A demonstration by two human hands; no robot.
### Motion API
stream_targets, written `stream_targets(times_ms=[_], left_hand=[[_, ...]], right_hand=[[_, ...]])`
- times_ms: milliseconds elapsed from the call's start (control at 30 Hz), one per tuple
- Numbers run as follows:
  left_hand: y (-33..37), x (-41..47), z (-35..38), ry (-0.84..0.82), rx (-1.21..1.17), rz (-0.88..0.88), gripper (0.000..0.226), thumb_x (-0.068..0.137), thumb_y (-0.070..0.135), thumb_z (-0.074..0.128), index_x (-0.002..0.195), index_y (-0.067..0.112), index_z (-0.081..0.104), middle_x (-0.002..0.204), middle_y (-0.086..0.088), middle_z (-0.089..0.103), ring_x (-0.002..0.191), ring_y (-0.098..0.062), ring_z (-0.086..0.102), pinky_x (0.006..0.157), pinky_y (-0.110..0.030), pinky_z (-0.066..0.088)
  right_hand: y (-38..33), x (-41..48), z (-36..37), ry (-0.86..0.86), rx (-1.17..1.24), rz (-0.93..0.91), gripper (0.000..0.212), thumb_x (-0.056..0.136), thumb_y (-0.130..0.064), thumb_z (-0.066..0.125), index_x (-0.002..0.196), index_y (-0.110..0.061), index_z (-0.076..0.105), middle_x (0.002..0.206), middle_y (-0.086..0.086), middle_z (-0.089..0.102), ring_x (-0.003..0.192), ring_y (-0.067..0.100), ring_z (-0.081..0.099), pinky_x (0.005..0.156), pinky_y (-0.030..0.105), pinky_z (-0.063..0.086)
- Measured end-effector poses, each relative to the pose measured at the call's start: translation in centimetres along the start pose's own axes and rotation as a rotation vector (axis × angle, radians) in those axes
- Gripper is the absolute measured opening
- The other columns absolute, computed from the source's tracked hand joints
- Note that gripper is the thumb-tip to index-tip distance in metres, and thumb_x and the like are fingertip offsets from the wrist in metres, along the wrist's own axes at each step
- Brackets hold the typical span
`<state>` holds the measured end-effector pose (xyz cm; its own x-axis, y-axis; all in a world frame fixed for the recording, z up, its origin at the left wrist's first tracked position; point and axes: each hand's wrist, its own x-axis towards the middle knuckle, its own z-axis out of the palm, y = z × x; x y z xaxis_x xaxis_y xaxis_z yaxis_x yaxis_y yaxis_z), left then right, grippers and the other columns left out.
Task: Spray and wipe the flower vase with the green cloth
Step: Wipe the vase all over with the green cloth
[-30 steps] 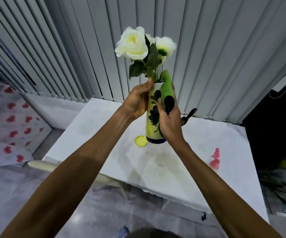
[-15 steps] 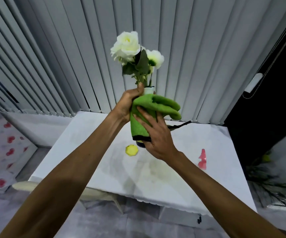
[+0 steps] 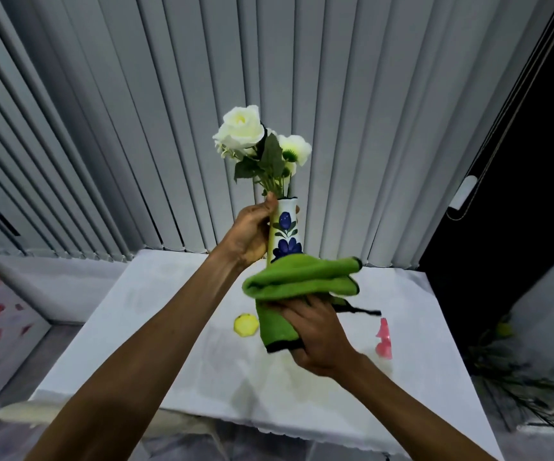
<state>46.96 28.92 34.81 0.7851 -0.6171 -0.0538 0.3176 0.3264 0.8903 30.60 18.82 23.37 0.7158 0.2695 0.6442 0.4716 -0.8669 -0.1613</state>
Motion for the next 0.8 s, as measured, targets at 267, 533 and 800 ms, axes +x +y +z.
stream_targets(times_ms=[267,533,800], left_hand=[[0.8,0.0,0.7,-0.057,0.005,-0.009,0.052,0.092,0.039,0.052,0.124,-0.001,0.058,0.110,-0.016,0.067,0.093,-0.025,0.066,0.075,-0.036,0.059],[1.1,0.1,0.7,-0.086,-0.098,-0.028,0.040,0.095,0.040,0.050,0.112,0.008,0.068,0.104,-0.013,0.075,0.093,-0.024,0.071,0.080,-0.036,0.060],[1.1,-0.1,1.6,-0.152,-0.068,-0.019,0.043,0.087,0.039,0.055,0.112,0.006,0.067,0.103,-0.014,0.075,0.092,-0.025,0.071,0.082,-0.038,0.060]], right_hand=[[-1.1,-5.3,1.1,0.150,0.103,-0.020,0.038,0.101,-0.032,0.032,0.116,-0.009,0.058,0.099,0.015,0.076,0.097,0.028,0.061,0.087,0.035,0.048],[0.6,-7.5,0.3,0.254,0.197,0.351,0.022,0.088,-0.022,0.059,0.103,-0.016,0.074,0.100,0.000,0.072,0.087,0.032,0.065,0.079,0.039,0.051],[2.7,1.3,-6.0,1.027,0.969,1.163,0.028,0.093,-0.051,0.059,0.079,-0.036,0.077,0.069,-0.018,0.072,0.067,0.000,0.068,0.071,0.033,0.052]])
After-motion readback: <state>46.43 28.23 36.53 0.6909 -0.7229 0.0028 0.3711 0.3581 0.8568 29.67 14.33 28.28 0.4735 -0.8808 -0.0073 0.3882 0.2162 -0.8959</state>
